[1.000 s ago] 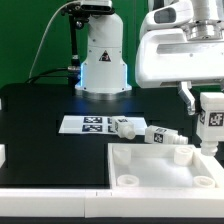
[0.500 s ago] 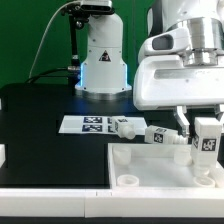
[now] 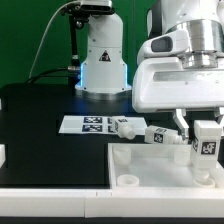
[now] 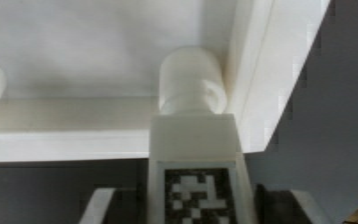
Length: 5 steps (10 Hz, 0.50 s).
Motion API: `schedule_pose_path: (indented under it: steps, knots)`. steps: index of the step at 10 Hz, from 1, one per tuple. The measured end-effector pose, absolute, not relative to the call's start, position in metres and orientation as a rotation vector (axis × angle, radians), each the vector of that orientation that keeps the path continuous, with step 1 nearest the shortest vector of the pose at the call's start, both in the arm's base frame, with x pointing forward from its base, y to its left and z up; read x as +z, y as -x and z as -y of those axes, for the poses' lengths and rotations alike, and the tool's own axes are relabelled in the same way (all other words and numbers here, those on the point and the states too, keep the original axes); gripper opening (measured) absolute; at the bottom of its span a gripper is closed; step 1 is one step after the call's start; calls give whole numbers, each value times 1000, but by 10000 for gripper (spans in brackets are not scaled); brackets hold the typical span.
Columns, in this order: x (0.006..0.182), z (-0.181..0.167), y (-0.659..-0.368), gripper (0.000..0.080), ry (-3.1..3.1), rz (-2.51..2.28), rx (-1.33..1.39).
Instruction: Assemble one leg
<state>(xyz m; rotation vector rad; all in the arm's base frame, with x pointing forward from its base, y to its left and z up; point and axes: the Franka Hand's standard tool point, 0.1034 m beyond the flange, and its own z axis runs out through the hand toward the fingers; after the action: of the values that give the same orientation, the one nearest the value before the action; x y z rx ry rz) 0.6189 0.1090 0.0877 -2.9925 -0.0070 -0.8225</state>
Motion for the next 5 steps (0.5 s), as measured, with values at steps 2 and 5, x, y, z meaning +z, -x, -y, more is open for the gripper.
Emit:
schedule_pose_path:
  steps: [2,5]
  knots:
    - [87,-112,-622,284,2987,13,-839]
    - [73,-112,-619,284,2999,18,-815]
